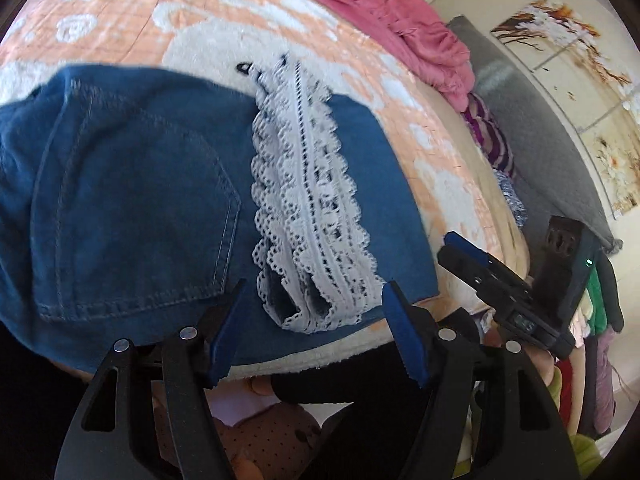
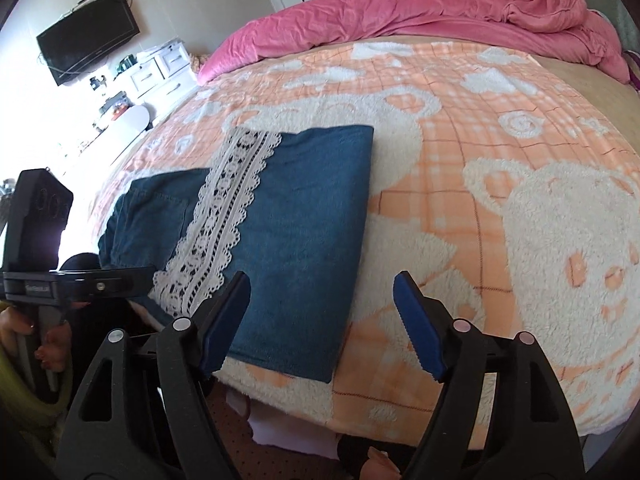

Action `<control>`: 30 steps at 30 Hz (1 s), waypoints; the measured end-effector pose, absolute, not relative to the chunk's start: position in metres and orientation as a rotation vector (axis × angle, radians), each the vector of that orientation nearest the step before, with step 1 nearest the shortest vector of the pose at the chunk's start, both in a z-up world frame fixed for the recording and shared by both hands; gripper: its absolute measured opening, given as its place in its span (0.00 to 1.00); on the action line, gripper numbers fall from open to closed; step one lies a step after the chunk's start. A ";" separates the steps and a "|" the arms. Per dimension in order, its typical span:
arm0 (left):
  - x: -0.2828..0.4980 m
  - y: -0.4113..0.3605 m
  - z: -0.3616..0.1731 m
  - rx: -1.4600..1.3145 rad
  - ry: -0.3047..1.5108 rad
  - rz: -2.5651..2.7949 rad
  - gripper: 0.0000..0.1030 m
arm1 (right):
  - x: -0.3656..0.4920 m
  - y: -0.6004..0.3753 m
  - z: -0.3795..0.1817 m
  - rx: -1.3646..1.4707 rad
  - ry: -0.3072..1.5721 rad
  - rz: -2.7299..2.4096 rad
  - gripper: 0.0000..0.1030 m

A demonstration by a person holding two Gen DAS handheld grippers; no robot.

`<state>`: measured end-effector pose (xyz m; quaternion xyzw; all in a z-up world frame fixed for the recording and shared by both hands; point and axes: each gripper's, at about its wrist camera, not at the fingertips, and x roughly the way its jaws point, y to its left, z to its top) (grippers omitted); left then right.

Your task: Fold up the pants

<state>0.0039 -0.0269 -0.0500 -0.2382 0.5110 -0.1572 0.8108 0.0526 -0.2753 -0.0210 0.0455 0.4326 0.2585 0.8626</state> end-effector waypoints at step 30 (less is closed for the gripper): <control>-0.005 -0.033 -0.060 -0.331 1.055 -0.229 0.41 | 0.029 -0.214 -0.041 -0.159 0.922 0.573 0.61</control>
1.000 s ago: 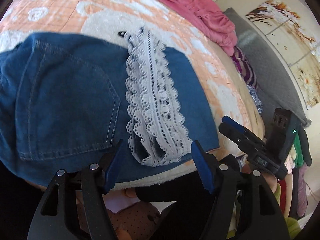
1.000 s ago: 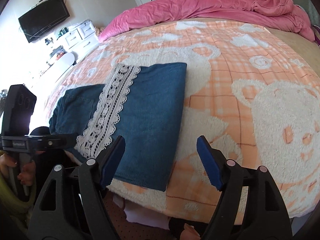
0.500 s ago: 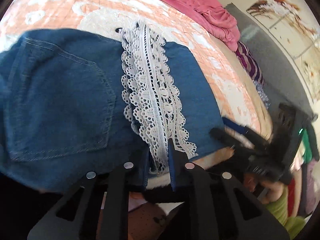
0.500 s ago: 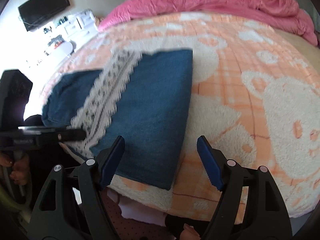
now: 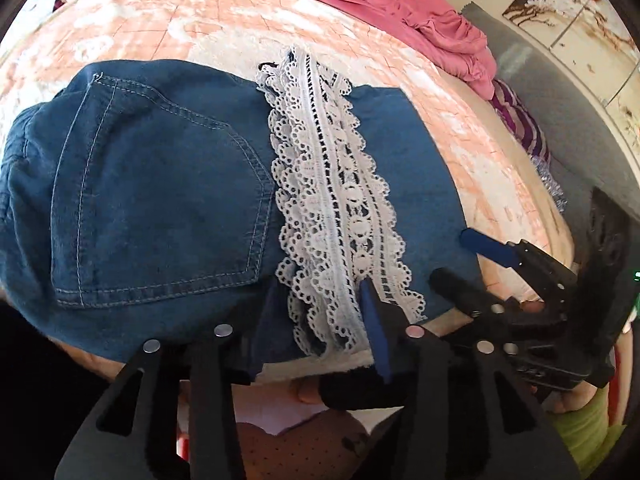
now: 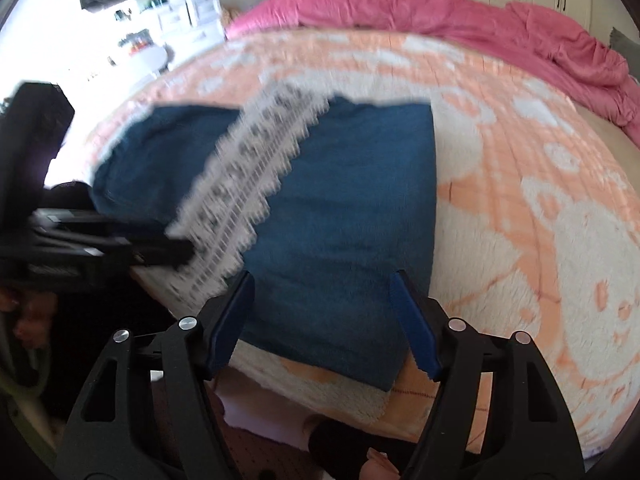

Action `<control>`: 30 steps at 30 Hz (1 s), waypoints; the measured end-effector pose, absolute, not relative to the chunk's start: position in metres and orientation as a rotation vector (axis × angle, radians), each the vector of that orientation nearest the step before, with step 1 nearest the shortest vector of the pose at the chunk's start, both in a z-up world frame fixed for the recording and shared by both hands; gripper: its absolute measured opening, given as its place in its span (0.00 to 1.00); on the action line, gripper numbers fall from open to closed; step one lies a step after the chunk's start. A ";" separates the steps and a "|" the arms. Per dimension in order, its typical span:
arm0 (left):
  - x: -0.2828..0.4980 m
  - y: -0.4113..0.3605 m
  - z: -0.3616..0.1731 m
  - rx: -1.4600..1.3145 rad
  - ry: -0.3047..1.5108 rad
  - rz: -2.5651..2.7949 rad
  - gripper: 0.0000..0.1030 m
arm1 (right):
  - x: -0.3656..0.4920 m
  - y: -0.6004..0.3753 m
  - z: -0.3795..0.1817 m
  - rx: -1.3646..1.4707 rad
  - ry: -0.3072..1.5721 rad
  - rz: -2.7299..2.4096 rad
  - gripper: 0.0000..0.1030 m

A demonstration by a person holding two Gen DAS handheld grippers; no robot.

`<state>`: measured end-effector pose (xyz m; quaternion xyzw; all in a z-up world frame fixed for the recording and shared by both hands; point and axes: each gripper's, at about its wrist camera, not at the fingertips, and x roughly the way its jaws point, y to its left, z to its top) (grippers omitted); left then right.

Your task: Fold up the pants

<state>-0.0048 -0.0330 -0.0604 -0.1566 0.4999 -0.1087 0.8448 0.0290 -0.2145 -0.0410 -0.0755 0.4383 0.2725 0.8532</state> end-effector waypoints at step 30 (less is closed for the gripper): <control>-0.039 -0.025 -0.009 -0.254 0.921 -0.172 0.52 | 0.016 -0.237 0.015 -0.036 0.836 0.505 0.70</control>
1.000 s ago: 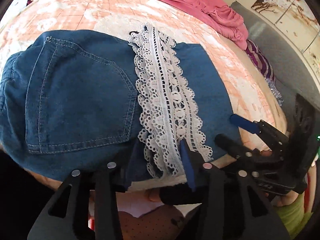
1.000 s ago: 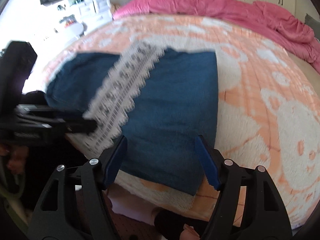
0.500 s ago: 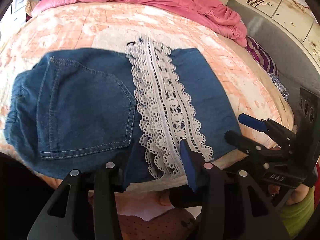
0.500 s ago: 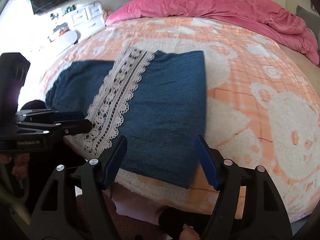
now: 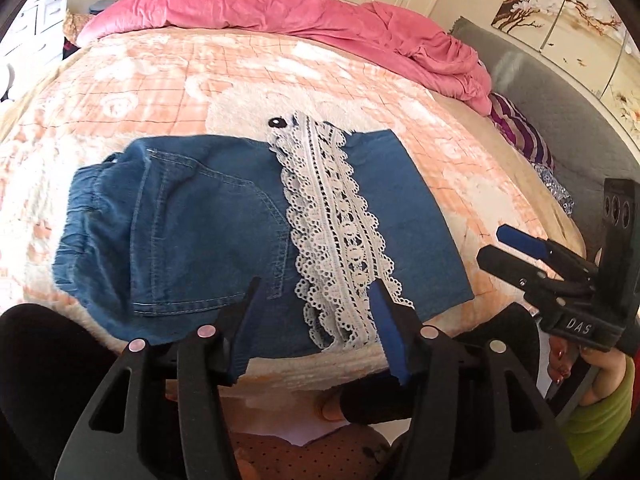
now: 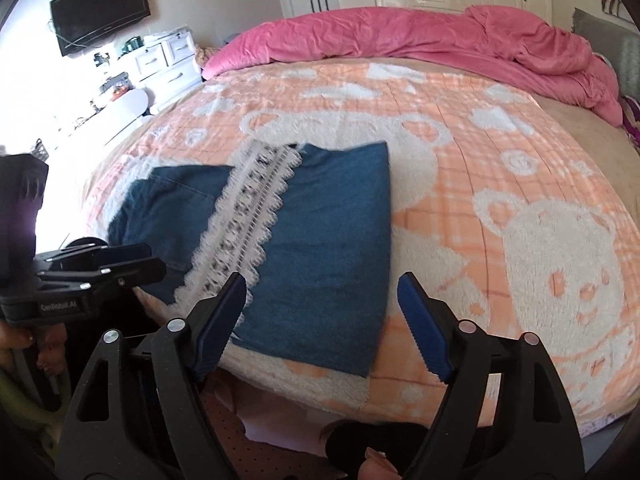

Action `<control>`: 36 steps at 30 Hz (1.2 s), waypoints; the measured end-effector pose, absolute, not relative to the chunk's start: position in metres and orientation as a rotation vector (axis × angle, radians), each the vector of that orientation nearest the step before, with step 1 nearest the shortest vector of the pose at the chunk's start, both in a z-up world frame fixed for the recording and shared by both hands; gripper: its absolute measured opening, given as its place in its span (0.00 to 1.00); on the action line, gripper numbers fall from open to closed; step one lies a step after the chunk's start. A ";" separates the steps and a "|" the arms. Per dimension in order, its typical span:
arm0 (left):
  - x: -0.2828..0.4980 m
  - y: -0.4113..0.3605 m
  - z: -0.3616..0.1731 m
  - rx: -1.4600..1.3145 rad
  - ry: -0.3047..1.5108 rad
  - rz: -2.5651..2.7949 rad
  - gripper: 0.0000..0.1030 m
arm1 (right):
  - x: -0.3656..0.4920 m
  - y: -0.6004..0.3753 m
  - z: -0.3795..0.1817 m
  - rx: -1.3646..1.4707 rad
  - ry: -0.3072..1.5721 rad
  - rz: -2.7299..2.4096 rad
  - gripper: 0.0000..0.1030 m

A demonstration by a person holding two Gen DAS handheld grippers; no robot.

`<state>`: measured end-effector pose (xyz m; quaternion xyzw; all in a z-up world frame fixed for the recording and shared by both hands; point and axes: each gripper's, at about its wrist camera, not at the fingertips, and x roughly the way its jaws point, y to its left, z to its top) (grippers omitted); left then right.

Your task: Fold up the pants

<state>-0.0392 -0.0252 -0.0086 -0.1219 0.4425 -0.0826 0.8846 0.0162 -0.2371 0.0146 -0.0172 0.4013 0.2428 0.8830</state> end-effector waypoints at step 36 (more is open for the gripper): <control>-0.022 0.085 -0.030 -0.441 0.901 0.020 0.74 | 0.110 -0.009 0.035 -0.349 0.980 0.992 0.86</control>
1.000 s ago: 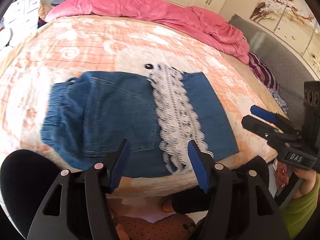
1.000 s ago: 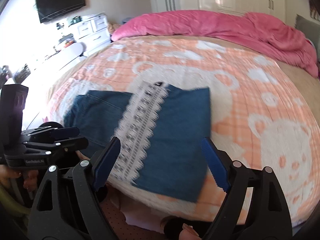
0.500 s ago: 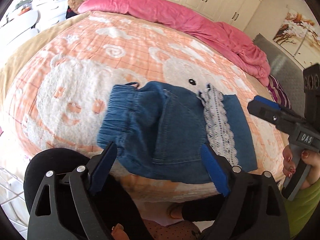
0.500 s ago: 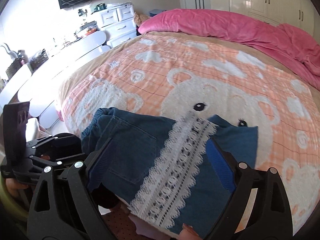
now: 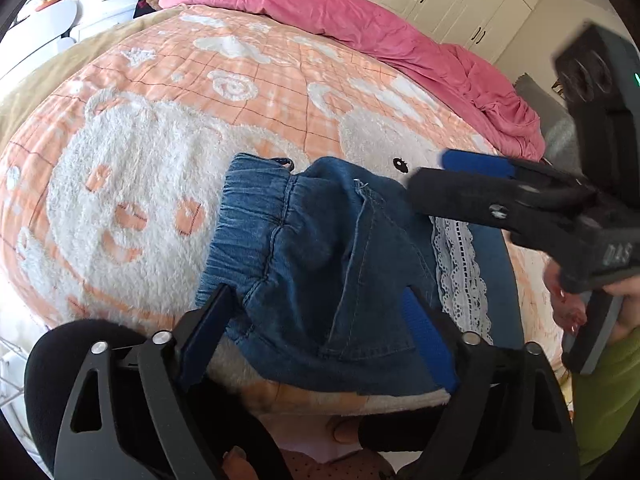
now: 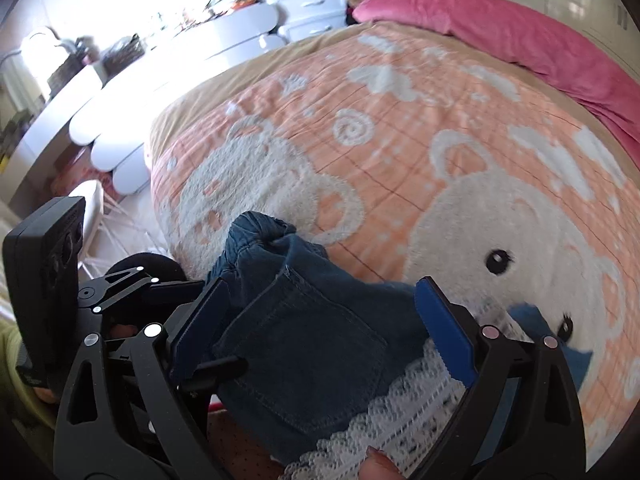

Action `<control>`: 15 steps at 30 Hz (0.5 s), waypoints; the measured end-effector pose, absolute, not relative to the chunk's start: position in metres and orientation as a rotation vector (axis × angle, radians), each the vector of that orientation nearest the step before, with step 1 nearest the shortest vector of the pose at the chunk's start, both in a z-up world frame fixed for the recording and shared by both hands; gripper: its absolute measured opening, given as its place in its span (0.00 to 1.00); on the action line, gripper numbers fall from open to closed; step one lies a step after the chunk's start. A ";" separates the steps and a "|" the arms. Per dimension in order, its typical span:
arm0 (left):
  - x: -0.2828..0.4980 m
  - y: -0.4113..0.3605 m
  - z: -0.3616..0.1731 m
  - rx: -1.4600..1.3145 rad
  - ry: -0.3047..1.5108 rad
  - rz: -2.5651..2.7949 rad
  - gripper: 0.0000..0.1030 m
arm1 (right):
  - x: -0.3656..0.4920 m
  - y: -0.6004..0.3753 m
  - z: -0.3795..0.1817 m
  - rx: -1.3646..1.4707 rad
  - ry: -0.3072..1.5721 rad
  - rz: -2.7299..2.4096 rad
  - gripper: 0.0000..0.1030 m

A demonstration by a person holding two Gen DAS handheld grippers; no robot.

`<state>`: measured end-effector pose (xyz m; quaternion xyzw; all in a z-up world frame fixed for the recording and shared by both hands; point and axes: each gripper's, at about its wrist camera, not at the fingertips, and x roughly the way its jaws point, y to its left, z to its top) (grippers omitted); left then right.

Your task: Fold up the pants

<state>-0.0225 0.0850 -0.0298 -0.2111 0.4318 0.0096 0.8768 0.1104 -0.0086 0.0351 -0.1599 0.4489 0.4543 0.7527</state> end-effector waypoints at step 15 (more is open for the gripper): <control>-0.019 0.095 -0.036 -0.497 0.853 -0.027 0.75 | 0.133 0.055 -0.022 -0.344 1.180 1.228 0.26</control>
